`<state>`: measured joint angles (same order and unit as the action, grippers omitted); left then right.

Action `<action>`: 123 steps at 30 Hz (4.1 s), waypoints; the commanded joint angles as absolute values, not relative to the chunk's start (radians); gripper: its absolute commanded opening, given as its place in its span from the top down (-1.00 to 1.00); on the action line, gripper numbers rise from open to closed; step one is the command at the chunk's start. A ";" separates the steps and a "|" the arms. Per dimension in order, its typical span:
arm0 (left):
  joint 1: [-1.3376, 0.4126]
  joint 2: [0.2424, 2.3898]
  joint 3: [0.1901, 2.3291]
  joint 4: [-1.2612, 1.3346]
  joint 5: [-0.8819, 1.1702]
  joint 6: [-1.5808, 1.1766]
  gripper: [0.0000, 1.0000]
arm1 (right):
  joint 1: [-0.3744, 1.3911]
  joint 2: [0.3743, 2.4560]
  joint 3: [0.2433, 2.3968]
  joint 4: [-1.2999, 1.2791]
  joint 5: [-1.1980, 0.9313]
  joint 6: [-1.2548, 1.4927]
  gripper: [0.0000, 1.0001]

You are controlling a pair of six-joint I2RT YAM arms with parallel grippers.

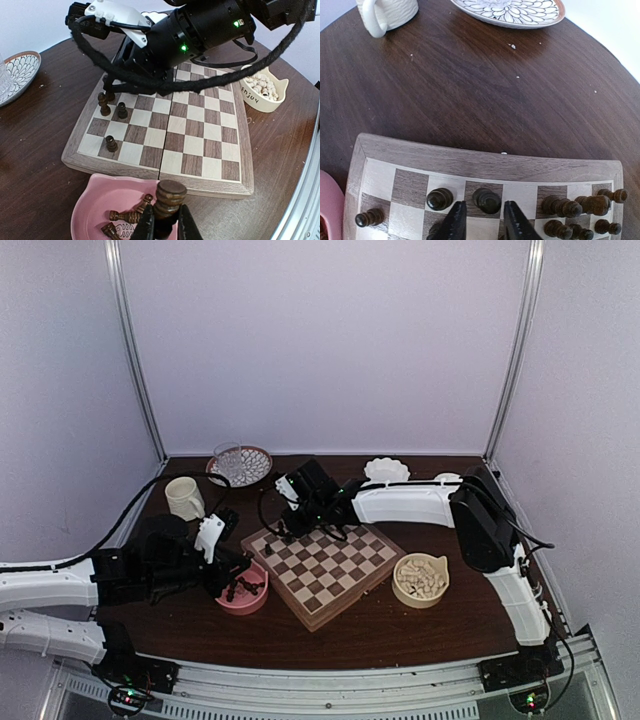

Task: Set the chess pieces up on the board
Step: Place the queen at d8, then pass from the left arm to the right

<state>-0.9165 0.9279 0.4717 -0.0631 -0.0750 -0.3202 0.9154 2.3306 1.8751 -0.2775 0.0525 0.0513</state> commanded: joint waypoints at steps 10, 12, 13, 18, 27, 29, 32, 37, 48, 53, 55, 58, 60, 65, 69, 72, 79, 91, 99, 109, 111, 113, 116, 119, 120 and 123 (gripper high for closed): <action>-0.918 0.934 0.497 -0.040 -0.081 -0.308 0.98 | 0.910 2.243 1.902 -0.324 0.020 0.015 0.36; -0.919 0.934 0.497 -0.040 -0.081 -0.308 0.98 | 0.911 2.195 1.897 -0.338 0.004 0.016 0.36; -0.919 0.936 0.497 -0.040 -0.081 -0.308 0.98 | 0.911 2.170 1.892 -0.345 0.003 0.018 0.35; -0.919 0.951 0.504 -0.042 -0.075 -0.308 0.98 | 0.920 2.022 1.789 -0.319 -0.042 0.037 0.33; -0.919 0.990 0.528 -0.057 0.016 -0.289 0.98 | 0.981 1.824 1.572 -0.311 -0.238 -0.050 0.33; -0.919 1.011 0.534 -0.052 0.043 -0.282 0.98 | 1.038 1.762 1.502 -0.338 -0.134 -0.142 0.26; -0.919 1.062 0.554 -0.064 0.032 -0.270 0.99 | 1.132 1.687 1.446 -0.401 -0.009 -0.238 0.15; -0.918 1.161 0.588 -0.050 0.071 -0.245 0.99 | 1.187 1.560 1.232 -0.189 0.119 -0.208 0.12; -0.919 1.544 0.881 -0.029 0.140 -0.233 1.00 | 1.188 1.451 0.818 0.225 0.139 -0.419 -0.16; -0.919 1.657 0.986 -0.048 0.260 -0.224 1.00 | 1.188 1.439 0.728 0.356 0.204 -0.516 -0.18; -0.918 1.652 0.973 -0.055 0.309 -0.217 1.00 | 1.189 1.472 0.749 0.326 0.217 -0.550 -0.22; -0.919 1.621 0.948 -0.106 0.343 -0.179 0.96 | 1.194 1.515 0.777 0.288 0.224 -0.590 -0.28; -0.919 1.606 0.945 -0.168 0.351 -0.143 0.94 | 1.198 1.547 0.792 0.281 0.226 -0.610 -0.29; -0.919 1.606 0.929 -0.176 0.391 -0.147 0.94 | 1.238 1.644 0.855 0.247 0.285 -0.665 -0.28; -0.919 1.642 0.952 -0.179 0.439 -0.165 0.95 | 1.266 1.699 0.892 0.245 0.358 -0.691 -0.25; -0.918 1.651 0.955 -0.171 0.474 -0.179 0.95 | 1.273 1.728 0.910 0.234 0.386 -0.704 -0.22; -0.919 1.657 0.983 -0.221 0.489 -0.184 0.94 | 1.280 1.761 0.935 0.205 0.407 -0.721 -0.08; -0.919 1.663 0.991 -0.227 0.495 -0.190 0.93 | 1.324 1.831 0.975 0.213 0.460 -0.756 0.17; -0.919 1.666 0.989 -0.217 0.486 -0.200 0.83 | 1.328 1.838 0.984 0.217 0.485 -0.733 0.81; -0.872 1.550 0.871 -0.106 0.400 -0.278 0.31 | 1.275 1.790 0.954 0.233 0.405 -0.631 1.00; -0.858 1.496 0.833 -0.069 0.387 -0.293 0.24 | 1.260 1.765 0.941 0.232 0.359 -0.595 1.00; -0.851 1.434 0.782 -0.014 0.369 -0.304 0.08 | 1.244 1.746 0.925 0.245 0.325 -0.566 1.00; -0.848 1.355 0.724 0.049 0.340 -0.305 0.01 | 1.224 1.723 0.906 0.271 0.278 -0.522 1.00; -0.848 1.290 0.679 0.104 0.322 -0.310 0.01 | 1.208 1.699 0.885 0.299 0.217 -0.467 1.00; -0.848 1.269 0.661 0.127 0.320 -0.312 0.02 | 1.205 1.693 0.878 0.310 0.195 -0.446 1.00; -0.848 1.222 0.616 0.191 0.345 -0.310 0.02 | 1.200 1.675 0.867 0.343 0.132 -0.377 1.00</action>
